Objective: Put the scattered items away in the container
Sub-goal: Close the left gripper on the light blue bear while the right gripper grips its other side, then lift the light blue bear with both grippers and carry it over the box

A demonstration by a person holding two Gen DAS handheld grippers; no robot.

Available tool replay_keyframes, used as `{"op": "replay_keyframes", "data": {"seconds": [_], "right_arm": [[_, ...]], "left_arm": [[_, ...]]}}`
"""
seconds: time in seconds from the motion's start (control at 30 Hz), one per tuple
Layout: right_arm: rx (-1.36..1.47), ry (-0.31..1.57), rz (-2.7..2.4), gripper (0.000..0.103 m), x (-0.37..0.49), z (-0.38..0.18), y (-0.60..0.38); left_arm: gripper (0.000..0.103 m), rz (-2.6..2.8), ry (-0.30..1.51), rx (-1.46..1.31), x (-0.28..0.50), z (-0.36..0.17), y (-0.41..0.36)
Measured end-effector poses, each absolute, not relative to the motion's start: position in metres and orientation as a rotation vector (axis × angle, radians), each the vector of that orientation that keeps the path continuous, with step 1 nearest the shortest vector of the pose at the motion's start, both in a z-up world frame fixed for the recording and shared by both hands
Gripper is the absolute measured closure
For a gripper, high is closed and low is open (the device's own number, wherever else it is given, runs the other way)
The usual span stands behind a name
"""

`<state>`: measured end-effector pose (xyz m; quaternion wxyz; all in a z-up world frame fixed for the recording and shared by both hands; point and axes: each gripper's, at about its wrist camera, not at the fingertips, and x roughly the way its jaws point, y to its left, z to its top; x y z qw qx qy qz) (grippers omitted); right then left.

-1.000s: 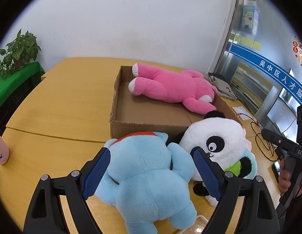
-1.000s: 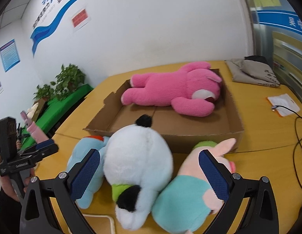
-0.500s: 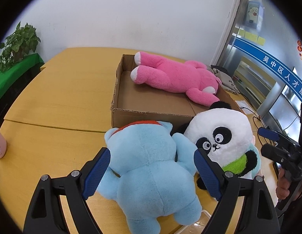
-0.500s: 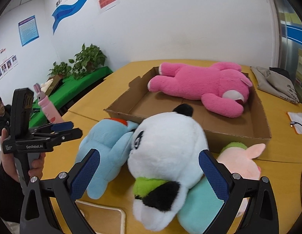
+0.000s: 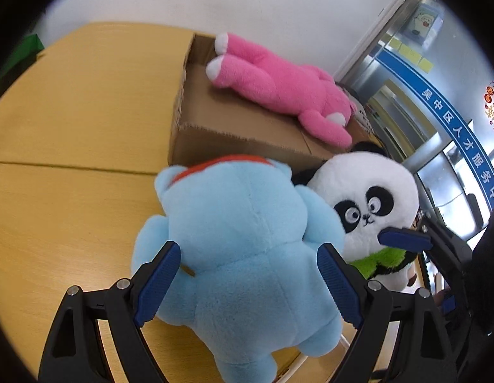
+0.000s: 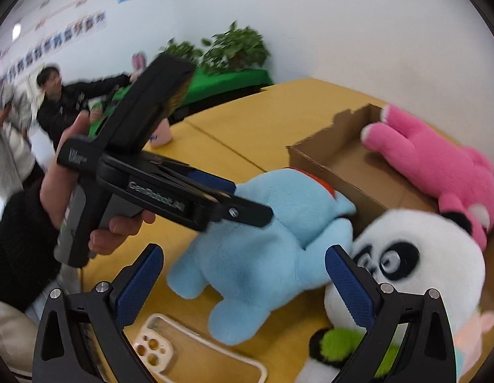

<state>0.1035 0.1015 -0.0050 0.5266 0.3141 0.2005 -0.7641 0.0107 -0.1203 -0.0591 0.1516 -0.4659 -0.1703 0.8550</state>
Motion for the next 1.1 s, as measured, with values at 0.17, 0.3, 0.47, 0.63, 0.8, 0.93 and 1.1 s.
{"op": "replay_keyframes", "data": {"seconds": [0.17,0.3,0.47,0.63,0.8,0.93,1.1], "right_arm": [[0.698,0.701,-1.771,0.000,0.112,-0.031,0.070],[0.728,0.847,-1.749,0.000,0.112,-0.066,0.052],[0.726,0.878,-1.738,0.000,0.112,-0.077,0.050],[0.724,0.910,-1.708,0.002,0.114,-0.076,0.058],[0.686,1.107,-1.642,0.011,0.117,-0.080,0.062],[0.733,1.084,-1.695,0.006,0.112,-0.088,0.051],[0.689,1.048,-1.771,0.016,0.114,-0.094,0.054]], "left_arm": [[0.015,2.389,-0.526,-1.358,0.006,-0.074,-0.123],[0.015,2.342,-0.515,-1.396,0.002,-0.078,-0.124],[0.021,2.307,-0.532,-1.417,0.001,-0.084,-0.128],[0.027,2.300,-0.500,-1.398,0.004,-0.080,-0.123],[0.030,2.283,-0.508,-1.394,-0.001,-0.080,-0.124],[0.032,2.306,-0.489,-1.396,-0.004,-0.079,-0.120],[0.037,2.311,-0.479,-1.383,-0.001,-0.076,-0.121]]}}
